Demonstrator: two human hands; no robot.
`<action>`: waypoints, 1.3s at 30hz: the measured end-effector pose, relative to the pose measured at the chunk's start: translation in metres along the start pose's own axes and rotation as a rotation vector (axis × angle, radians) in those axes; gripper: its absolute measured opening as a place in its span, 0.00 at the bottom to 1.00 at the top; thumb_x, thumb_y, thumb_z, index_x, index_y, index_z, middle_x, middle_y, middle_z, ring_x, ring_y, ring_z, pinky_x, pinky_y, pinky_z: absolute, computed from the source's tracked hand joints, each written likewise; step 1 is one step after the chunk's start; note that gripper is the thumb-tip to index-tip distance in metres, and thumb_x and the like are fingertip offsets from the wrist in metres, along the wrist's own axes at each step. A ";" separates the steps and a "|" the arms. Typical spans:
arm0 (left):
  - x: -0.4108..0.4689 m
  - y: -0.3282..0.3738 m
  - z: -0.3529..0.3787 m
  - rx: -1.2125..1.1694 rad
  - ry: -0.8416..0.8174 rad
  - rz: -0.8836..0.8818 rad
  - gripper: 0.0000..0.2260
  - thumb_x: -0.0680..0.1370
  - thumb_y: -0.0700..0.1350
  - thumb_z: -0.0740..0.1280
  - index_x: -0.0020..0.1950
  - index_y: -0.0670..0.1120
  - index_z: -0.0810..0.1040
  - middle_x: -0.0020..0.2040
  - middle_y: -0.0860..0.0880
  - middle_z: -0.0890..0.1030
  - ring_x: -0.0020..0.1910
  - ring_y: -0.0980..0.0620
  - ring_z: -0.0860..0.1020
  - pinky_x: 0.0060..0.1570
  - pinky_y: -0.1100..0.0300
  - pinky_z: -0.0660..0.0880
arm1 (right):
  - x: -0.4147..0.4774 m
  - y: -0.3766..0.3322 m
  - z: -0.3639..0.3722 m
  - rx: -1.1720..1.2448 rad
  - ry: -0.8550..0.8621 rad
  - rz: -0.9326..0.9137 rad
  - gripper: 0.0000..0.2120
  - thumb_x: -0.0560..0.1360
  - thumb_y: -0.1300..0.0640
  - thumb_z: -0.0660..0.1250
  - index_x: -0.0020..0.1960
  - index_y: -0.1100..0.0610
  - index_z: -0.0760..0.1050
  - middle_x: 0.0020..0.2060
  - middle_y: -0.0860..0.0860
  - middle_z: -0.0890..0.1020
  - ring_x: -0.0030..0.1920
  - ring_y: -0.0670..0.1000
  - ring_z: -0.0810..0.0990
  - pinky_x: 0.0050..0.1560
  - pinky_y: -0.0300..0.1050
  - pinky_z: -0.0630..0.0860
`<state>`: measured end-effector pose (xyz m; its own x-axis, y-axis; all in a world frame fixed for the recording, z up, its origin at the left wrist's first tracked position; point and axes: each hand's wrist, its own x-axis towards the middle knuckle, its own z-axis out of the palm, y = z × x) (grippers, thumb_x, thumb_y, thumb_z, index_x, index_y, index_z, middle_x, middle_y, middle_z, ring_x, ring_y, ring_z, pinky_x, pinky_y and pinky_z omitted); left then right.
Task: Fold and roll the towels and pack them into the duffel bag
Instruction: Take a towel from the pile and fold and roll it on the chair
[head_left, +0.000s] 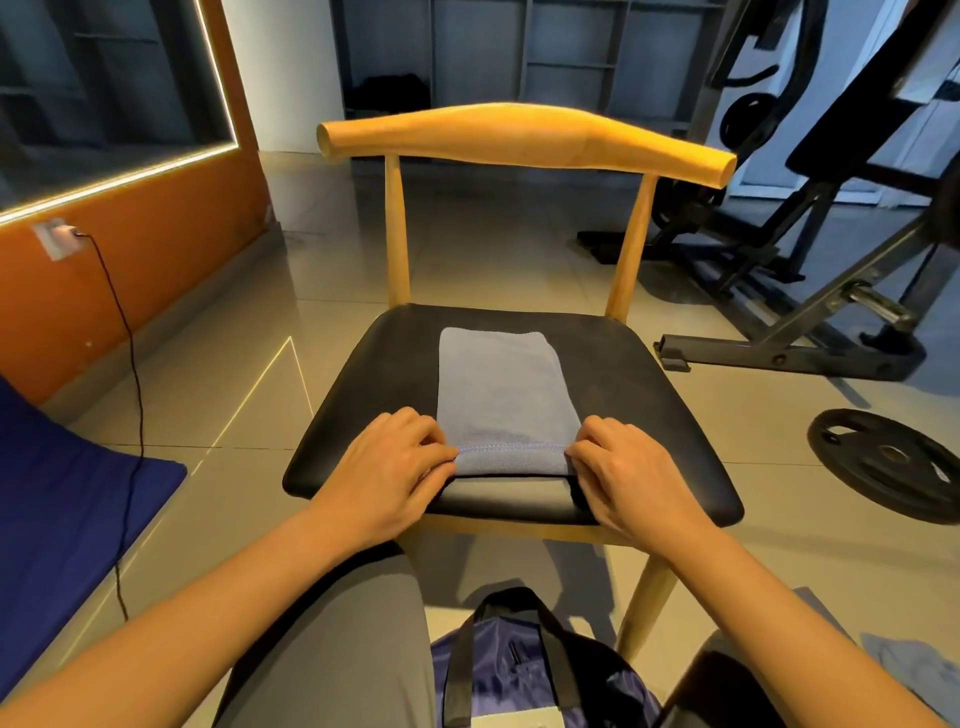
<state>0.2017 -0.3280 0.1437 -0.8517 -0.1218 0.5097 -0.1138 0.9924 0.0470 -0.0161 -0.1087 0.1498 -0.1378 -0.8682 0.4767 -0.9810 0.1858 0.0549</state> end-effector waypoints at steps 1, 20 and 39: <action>-0.002 -0.001 0.000 0.006 -0.017 -0.015 0.15 0.81 0.57 0.63 0.59 0.52 0.84 0.52 0.55 0.79 0.51 0.54 0.74 0.47 0.55 0.74 | -0.003 0.001 0.000 0.013 -0.022 -0.003 0.09 0.79 0.50 0.63 0.51 0.53 0.80 0.48 0.49 0.77 0.41 0.51 0.74 0.38 0.47 0.75; 0.028 0.002 -0.002 -0.220 -0.235 -0.478 0.10 0.84 0.51 0.61 0.46 0.52 0.79 0.60 0.57 0.69 0.59 0.58 0.64 0.62 0.57 0.63 | 0.063 0.018 -0.033 0.434 -0.718 0.317 0.13 0.83 0.53 0.61 0.42 0.56 0.77 0.42 0.53 0.78 0.43 0.54 0.76 0.49 0.51 0.74; 0.006 -0.005 0.010 -0.078 -0.045 -0.169 0.18 0.81 0.61 0.61 0.64 0.54 0.78 0.59 0.56 0.74 0.55 0.58 0.72 0.53 0.61 0.73 | 0.009 0.008 -0.004 0.049 -0.135 0.089 0.14 0.79 0.39 0.61 0.49 0.49 0.75 0.46 0.45 0.72 0.42 0.48 0.72 0.37 0.44 0.73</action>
<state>0.1917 -0.3343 0.1381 -0.8459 -0.2862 0.4501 -0.2189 0.9558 0.1962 -0.0249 -0.1132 0.1586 -0.2384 -0.9036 0.3558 -0.9691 0.2451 -0.0268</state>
